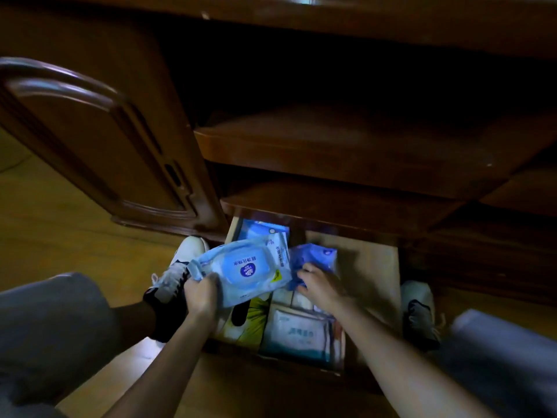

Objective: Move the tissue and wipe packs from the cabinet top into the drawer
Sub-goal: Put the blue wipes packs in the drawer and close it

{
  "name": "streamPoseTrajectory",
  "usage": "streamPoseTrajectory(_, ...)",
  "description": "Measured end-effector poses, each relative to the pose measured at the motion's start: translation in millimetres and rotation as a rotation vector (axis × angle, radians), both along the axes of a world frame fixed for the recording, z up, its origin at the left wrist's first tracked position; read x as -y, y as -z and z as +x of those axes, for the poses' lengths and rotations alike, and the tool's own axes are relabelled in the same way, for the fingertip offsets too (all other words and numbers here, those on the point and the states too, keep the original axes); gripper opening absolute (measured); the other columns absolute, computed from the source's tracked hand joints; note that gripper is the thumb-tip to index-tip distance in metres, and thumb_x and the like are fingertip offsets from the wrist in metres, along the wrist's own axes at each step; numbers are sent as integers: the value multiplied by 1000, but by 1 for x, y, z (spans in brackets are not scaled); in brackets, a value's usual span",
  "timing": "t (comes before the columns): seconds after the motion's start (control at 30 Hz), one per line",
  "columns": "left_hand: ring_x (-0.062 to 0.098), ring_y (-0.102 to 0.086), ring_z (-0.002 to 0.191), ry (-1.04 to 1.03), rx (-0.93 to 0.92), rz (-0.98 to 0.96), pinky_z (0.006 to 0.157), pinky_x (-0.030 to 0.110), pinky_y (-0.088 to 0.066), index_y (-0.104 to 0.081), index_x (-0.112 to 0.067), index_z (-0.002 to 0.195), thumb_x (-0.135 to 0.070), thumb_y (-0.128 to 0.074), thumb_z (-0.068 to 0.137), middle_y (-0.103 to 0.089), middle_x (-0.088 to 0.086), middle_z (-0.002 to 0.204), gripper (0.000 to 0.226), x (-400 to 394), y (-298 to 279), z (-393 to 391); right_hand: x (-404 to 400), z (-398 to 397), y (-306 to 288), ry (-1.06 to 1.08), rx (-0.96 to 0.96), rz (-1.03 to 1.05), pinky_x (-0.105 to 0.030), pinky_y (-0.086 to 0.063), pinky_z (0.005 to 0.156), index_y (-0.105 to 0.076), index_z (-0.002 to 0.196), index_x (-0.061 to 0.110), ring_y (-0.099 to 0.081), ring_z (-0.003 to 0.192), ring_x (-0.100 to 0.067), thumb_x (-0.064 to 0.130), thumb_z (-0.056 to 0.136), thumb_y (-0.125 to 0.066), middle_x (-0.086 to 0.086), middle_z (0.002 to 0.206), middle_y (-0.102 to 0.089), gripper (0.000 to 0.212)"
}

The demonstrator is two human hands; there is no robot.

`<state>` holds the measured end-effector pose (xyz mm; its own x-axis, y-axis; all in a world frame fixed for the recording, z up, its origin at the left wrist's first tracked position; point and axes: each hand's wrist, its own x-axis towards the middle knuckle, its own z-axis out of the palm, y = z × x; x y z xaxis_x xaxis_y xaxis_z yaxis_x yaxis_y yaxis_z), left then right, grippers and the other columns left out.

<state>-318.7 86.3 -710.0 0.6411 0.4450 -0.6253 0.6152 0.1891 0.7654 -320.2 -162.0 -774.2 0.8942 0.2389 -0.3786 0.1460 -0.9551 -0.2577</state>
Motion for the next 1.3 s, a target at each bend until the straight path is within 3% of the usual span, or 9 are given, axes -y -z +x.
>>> streamPoseTrajectory(0.07,30,-66,82,10,3,35,73,42,-57,-62,-2,99,5,-49,84,-68,16,91,21,-2,8,2,-3,3,8,-47,-65,-14,-37,-50,84,-64,117,16,-59,115,-27,46,94,-57,-5,122,-62,39)
streamPoseTrajectory(0.17,20,-65,73,-22,45,70,55,28,-55,-62,-12,85,5,-50,81,-67,6,80,21,-2,12,11,7,5,11,-149,339,-70,-37,-49,77,-71,97,18,-61,100,-25,63,89,-52,-1,98,-69,49)
streamPoseTrajectory(0.3,32,-68,89,-46,55,31,81,51,-58,-60,-15,84,5,-50,77,-68,10,87,23,-4,17,22,24,13,12,-126,684,21,-40,-41,78,-61,87,18,-53,92,-27,52,91,-55,-4,95,-57,35)
streamPoseTrajectory(0.47,28,-72,88,-152,52,-75,79,47,-60,-64,-18,89,7,-48,77,-73,10,94,32,-10,21,14,32,11,27,40,229,-79,-50,-23,118,-31,152,16,-28,146,-28,66,82,-59,-8,158,-33,90)
streamPoseTrajectory(0.6,29,-73,85,-169,11,-76,76,51,-60,-64,-19,88,5,-50,75,-74,10,95,30,-17,25,8,23,23,38,77,-22,-155,-51,-21,118,7,159,22,-30,144,-30,62,87,-59,-12,159,-30,106)
streamPoseTrajectory(0.77,31,-73,88,-126,5,-100,80,52,-59,-65,-19,92,5,-51,76,-75,9,95,32,-14,22,3,15,47,32,225,-119,-126,-47,-25,115,-16,156,21,-37,140,-33,52,70,-82,-16,153,-39,113)
streamPoseTrajectory(1.03,33,-64,95,127,-72,-388,85,47,-48,-64,-5,101,-10,-56,77,-68,14,106,26,26,2,-2,57,31,-4,702,-61,213,-28,-46,75,-66,110,16,-66,102,-32,20,73,-77,-11,111,-71,39)
streamPoseTrajectory(1.17,28,-72,89,199,-118,-700,68,34,-59,-64,-9,121,-11,-48,96,-73,14,111,29,70,0,-22,97,-6,-28,911,-79,243,-30,-53,72,-71,100,17,-69,90,-27,53,64,-80,-5,98,-72,51)
streamPoseTrajectory(1.3,16,-60,65,203,-205,-778,60,23,-50,-62,-8,93,-10,-44,100,-66,7,83,19,112,2,-27,125,-43,-50,1170,-30,419,-25,-51,62,-70,81,20,-68,70,-17,66,45,-82,7,77,-69,59)
